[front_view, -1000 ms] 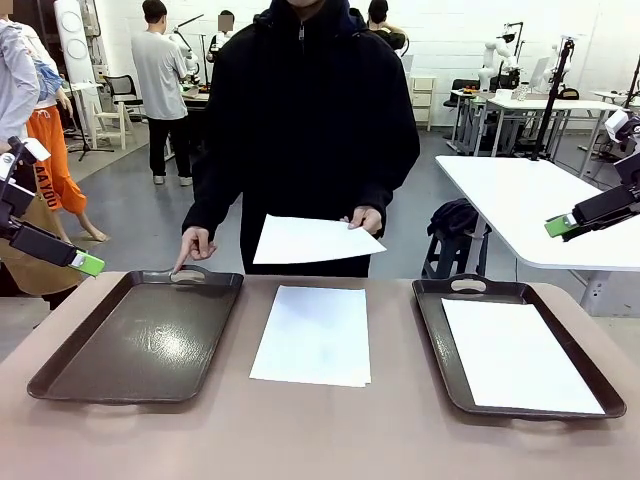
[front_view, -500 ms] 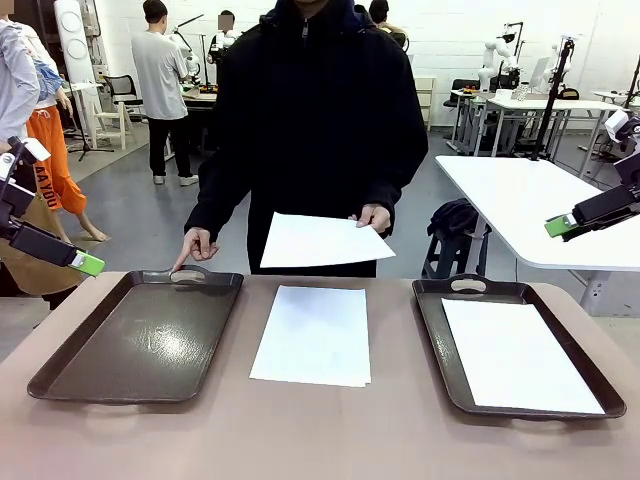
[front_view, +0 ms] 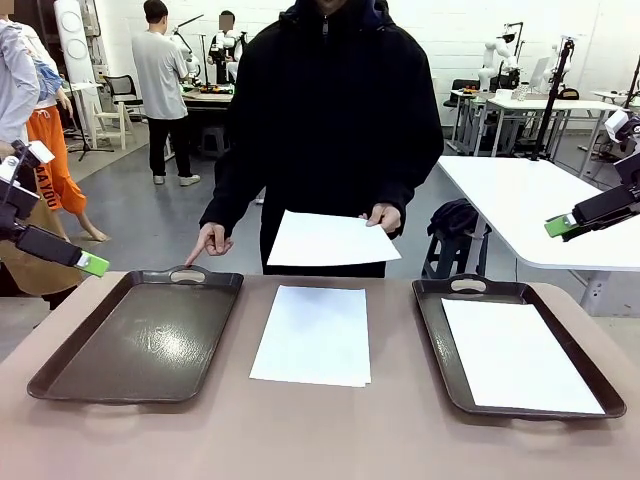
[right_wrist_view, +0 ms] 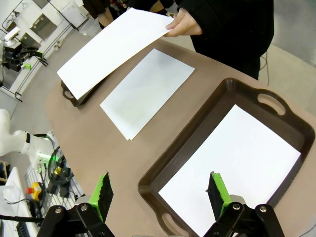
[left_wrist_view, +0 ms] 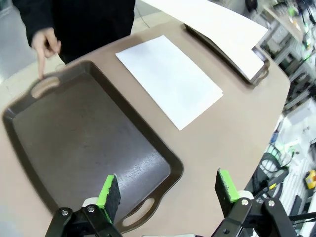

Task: Sort the A4 documents.
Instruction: Receive the A4 Paper.

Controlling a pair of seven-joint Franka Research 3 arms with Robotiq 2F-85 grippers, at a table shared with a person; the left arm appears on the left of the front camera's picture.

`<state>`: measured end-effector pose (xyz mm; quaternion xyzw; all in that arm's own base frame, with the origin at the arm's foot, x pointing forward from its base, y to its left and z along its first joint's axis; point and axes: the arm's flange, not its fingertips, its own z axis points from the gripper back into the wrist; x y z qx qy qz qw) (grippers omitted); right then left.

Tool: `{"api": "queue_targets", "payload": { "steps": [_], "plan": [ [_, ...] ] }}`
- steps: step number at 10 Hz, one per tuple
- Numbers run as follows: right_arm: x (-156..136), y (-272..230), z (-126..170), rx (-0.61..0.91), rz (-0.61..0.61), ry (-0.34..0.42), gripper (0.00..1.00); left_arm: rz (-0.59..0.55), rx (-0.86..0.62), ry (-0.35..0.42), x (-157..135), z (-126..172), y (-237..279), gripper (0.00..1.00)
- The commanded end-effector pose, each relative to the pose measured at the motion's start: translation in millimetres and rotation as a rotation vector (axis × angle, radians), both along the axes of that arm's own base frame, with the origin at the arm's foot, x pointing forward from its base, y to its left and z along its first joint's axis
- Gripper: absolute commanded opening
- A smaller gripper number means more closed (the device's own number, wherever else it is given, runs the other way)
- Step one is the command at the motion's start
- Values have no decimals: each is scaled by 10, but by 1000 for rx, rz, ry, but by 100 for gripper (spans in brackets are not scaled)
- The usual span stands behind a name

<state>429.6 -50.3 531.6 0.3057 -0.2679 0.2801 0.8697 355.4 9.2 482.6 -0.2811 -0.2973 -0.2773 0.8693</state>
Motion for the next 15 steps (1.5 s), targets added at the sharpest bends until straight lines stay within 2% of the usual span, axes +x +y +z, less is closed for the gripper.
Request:
{"api": "queue_targets", "payload": {
  "steps": [1, 5, 8, 12, 15],
  "plan": [
    [11, 15, 2, 17, 3, -2, 100, 75, -142, 161, 565, -220, -372, 100],
    [11, 15, 2, 17, 3, -2, 100, 117, -322, 321, 1320, -236, -895, 100],
    [11, 15, 2, 17, 3, -2, 100, 187, -390, 392, 1817, -274, -1237, 100],
    [11, 15, 2, 17, 3, -2, 100, 122, -524, 536, 2081, -339, -1775, 100],
    [11, 15, 2, 17, 3, -2, 100, 124, -582, 593, 2217, -444, -2028, 100]
  ]
}}
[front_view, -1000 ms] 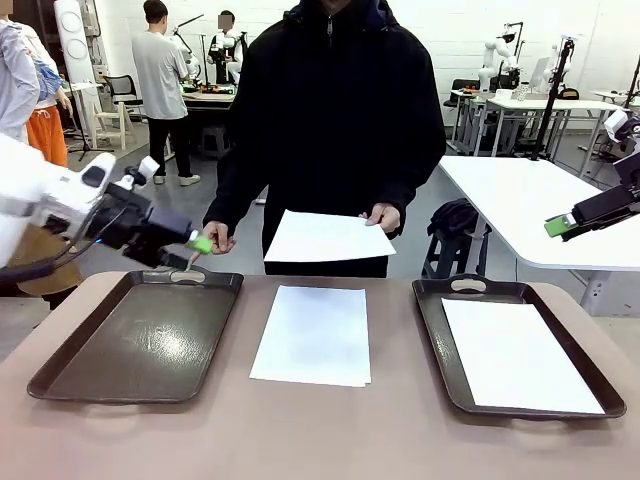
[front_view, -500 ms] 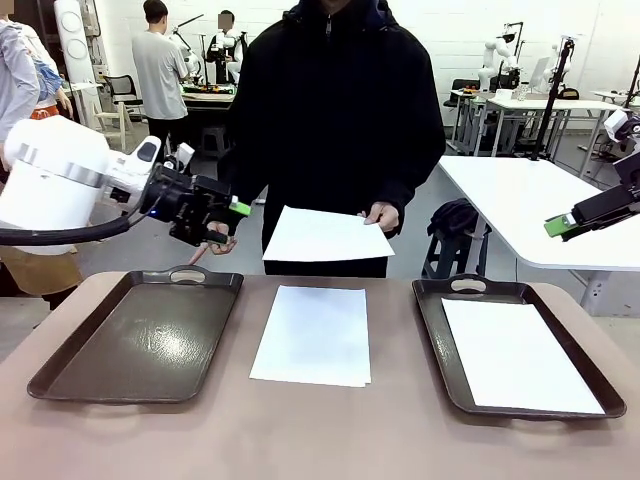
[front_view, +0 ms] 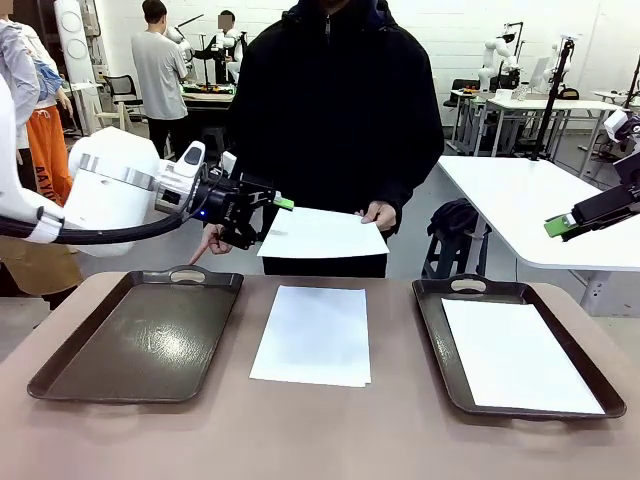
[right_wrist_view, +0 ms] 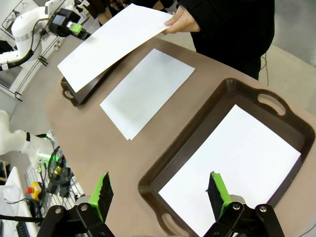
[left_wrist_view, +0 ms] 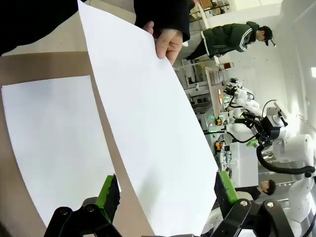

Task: Sort the A4 documents.
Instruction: Receive the A4 Paper.

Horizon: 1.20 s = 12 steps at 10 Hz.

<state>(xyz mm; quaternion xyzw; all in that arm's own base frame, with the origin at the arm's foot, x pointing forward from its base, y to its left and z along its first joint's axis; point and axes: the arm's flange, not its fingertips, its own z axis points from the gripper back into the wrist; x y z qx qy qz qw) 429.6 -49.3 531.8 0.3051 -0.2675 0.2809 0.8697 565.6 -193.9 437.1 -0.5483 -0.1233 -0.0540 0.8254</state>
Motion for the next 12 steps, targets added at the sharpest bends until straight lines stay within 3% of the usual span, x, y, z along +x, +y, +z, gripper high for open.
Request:
{"api": "queue_targets", "payload": {
  "steps": [1, 3, 5, 8, 9, 10, 11, 12],
  "plan": [
    [10, 5, 0, 18, 2, -2, 100, 19, -73, 51, 133, -11, -33, 100],
    [10, 5, 0, 18, 2, -2, 100, 2, -111, 163, 191, -138, -72, 100],
    [10, 5, 0, 18, 2, -2, 100, 10, -174, 194, 203, -215, -64, 95],
    [10, 5, 0, 18, 2, -2, 100, 45, -201, 202, 230, -238, -23, 63],
    [10, 5, 0, 18, 2, -2, 100, 60, -195, 211, 230, -248, -34, 76],
    [10, 5, 0, 18, 2, -2, 100, 62, -199, 211, 229, -255, -33, 44],
    [10, 5, 0, 18, 2, -2, 100, 65, -199, 211, 231, -261, -32, 57],
    [10, 5, 0, 18, 2, -2, 100, 64, -202, 211, 239, -268, -22, 25]
  ]
}}
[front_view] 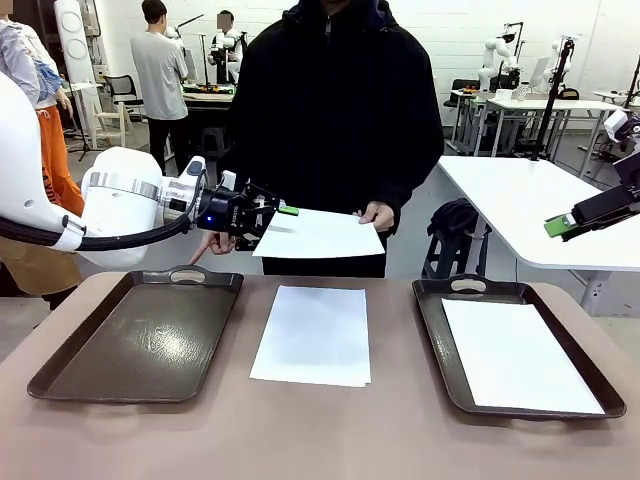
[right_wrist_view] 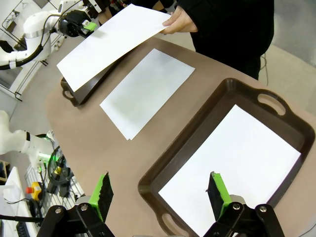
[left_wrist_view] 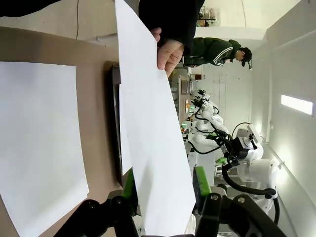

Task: Sort the A4 documents.
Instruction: Receive the A4 Paper.

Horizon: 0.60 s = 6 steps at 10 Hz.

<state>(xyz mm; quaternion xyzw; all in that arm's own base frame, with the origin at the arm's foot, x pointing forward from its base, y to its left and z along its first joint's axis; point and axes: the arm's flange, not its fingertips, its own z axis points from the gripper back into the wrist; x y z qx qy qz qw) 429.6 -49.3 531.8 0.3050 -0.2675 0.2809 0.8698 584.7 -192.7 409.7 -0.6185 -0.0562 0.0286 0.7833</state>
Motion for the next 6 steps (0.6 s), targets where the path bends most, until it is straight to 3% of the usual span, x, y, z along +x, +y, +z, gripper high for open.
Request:
{"api": "queue_targets", "payload": {
  "steps": [1, 2, 3, 4, 6],
  "plan": [
    [10, 5, 0, 18, 2, -2, 100, 25, -22, 14, 50, 1, -25, 38],
    [10, 5, 0, 18, 2, -2, 100, 30, -19, 15, 51, -11, -11, 6],
    [10, 5, 0, 18, 2, -2, 100, 36, -15, 16, 51, -20, -4, 19],
    [10, 5, 0, 18, 2, -2, 100, 44, -14, 14, 50, -19, 4, 0],
    [10, 5, 0, 18, 2, -2, 100, 51, -16, 15, 53, -19, 20, 0]
  ]
}}
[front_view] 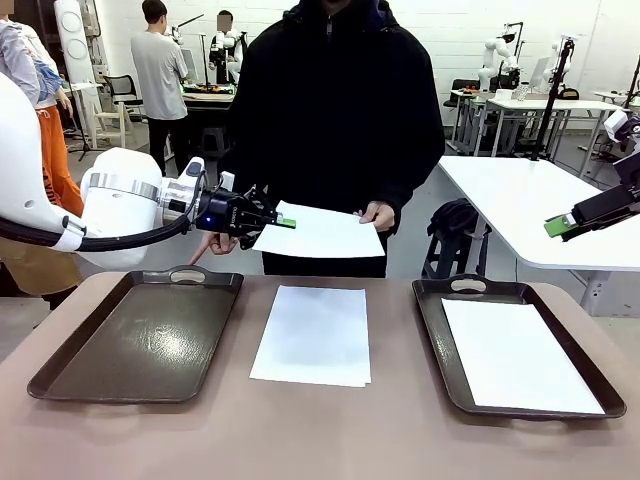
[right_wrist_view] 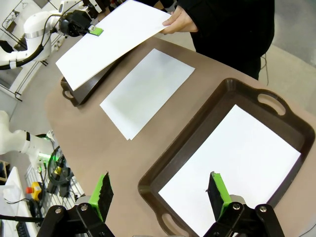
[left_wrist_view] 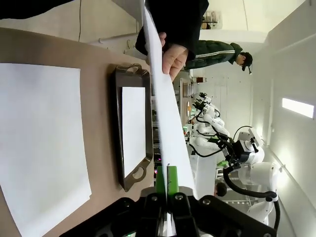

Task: Sort the A4 documents.
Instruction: Receive the A4 Paper.

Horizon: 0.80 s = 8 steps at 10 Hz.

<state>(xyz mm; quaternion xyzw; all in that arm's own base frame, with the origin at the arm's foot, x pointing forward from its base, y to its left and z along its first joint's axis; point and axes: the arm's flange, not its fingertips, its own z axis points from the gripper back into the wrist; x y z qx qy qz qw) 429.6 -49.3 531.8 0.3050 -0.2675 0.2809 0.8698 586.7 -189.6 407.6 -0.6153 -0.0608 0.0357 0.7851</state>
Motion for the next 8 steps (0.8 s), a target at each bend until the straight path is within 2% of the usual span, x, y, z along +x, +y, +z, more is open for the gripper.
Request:
{"api": "queue_targets", "payload": {
  "steps": [1, 4, 5, 8],
  "plan": [
    [10, 5, 0, 18, 2, -2, 100, 31, -25, 13, 22, 7, -14, 0],
    [10, 5, 0, 18, 2, -2, 100, -1, -54, -25, -45, 78, -37, 0],
    [10, 5, 0, 18, 2, -2, 100, 5, -9, 1, 1, 9, -7, 0],
    [10, 5, 0, 18, 2, -2, 100, 5, -9, 1, 1, 9, -7, 0]
  ]
}}
